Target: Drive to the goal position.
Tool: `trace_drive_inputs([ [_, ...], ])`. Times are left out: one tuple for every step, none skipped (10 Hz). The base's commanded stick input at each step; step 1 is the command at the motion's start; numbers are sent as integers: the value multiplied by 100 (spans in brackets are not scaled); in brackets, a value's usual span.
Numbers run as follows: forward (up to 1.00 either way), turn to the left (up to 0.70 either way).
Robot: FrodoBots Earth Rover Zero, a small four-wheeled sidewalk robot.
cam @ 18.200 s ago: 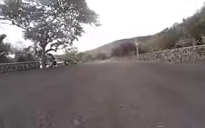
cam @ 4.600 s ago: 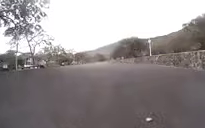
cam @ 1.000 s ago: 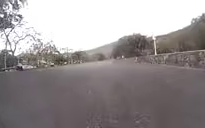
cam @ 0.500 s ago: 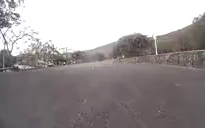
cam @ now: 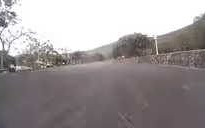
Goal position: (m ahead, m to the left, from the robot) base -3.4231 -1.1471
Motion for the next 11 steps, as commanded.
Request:
trace_drive_inputs([
  [70, 0],
  [70, 0],
  [70, 0],
  [70, 0],
  [70, 0],
  [70, 0],
  [70, 0],
  [70, 0],
  [70, 0],
  [70, 0],
  [70, 0],
])
